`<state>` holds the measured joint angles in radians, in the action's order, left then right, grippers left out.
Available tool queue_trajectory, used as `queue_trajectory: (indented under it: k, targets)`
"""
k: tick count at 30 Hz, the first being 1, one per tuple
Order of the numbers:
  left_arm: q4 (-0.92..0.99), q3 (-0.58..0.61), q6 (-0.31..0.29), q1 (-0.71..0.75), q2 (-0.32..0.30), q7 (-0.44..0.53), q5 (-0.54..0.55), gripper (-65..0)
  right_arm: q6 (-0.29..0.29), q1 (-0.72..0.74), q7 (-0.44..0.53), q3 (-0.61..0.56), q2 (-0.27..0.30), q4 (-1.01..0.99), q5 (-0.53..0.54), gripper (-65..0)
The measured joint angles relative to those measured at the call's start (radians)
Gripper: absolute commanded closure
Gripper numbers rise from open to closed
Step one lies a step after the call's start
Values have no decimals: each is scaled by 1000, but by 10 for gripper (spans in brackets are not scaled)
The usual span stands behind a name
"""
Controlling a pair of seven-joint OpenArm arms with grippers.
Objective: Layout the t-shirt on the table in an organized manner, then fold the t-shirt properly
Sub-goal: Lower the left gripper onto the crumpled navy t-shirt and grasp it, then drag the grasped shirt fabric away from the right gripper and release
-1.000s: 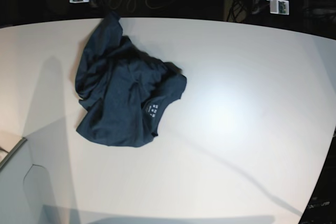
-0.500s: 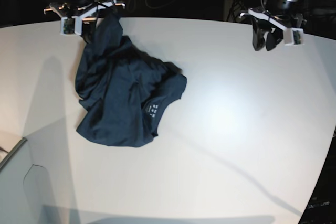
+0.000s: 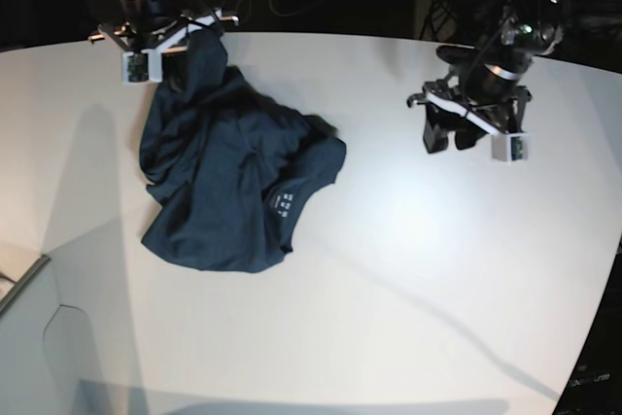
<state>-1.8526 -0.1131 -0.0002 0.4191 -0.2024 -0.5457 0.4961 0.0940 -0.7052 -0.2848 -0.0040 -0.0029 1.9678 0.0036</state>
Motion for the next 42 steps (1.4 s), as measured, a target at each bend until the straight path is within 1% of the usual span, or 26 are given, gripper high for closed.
queue_trajectory:
  k: [2,7,9,13,14,15,16,24,29,32,35,39,42]
  targets:
    - [2,2,1,-25,0,-23,3,-320,3,16,-31,0,0,6,-3,0]
    - [6,-2,0,-54,-11,-34,2,-321,3,66,-113,-5,0,12,-3,-8]
    - [10,-3,0,-54,-11,-35,-5,-322,3,84,-145,-24,0,13,-3,-59]
    - [63,5,0,-66,-5,-42,3,-323,6,109,-168,-54,0,13,-3,-226]
    - [77,13,0,-80,1,-41,2,-324,5,112,-167,-58,1,14,-6,-258]
    - [97,31,1,-97,3,-32,3,-324,6,111,-164,-60,3,16,-6,-281]
    - [120,47,3,-113,8,-25,-1,-324,6,109,-164,-61,2,16,-3,-290]
    - [263,173,1,-209,77,-32,-4,-324,6,100,-164,-54,3,16,-3,-291]
    - [348,187,-2,-260,134,-26,-5,-324,6,90,-164,-54,3,16,-3,-291]
    - [402,187,1,-288,154,-30,-7,-324,6,82,-168,-53,3,16,-4,-291]
    - [443,193,0,-320,161,-29,-5,-324,6,81,-167,-53,3,16,-3,-291]
    - [492,275,2,-367,151,-27,-7,-324,6,81,-167,-53,3,16,-6,-291]
    - [518,300,-3,-381,163,-28,-4,-324,6,80,-167,-53,3,16,-6,-291]
